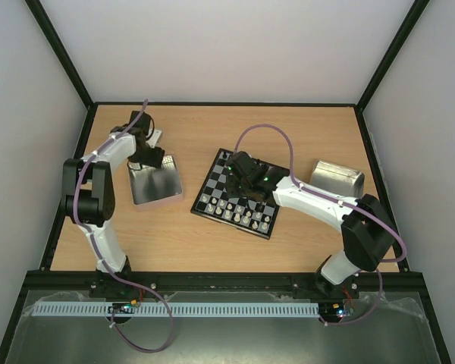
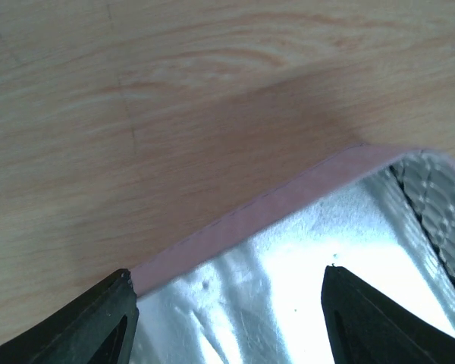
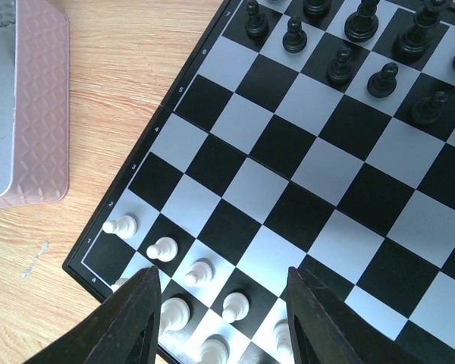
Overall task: Set up the chess pieces on the board
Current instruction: Adjust the storage box at the center of the board.
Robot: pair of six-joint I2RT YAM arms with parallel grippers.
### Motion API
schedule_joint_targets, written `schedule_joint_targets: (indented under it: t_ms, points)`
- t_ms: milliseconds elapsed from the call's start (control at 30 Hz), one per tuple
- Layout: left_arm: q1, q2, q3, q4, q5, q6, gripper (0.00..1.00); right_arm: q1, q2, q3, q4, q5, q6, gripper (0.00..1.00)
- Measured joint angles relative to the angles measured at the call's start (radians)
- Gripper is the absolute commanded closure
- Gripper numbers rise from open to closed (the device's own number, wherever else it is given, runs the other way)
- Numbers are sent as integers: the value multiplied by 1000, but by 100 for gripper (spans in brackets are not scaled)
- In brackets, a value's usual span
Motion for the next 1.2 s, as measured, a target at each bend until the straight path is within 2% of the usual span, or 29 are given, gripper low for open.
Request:
schedule_joint_targets:
  t_ms: [100, 267, 500, 900, 1000, 1200]
  points:
    - [4, 37, 40, 0, 9, 34, 37, 0, -2, -4, 5, 1, 3, 56]
    - [11, 113, 112, -2, 11, 69, 54, 0, -16, -12, 8, 5, 13, 55]
    - [27, 128, 106, 1, -12, 69, 73, 0, -32, -16, 10, 7, 20, 56]
    - [39, 35, -31, 31, -87, -14, 85, 0, -32, -17, 10, 2, 20, 56]
    - [55, 8, -64, 27, -88, -65, 88, 0, -32, -17, 10, 1, 19, 56]
    - [69, -75, -183, 8, -100, -194, 90, 0, -35, -19, 10, -4, 16, 56]
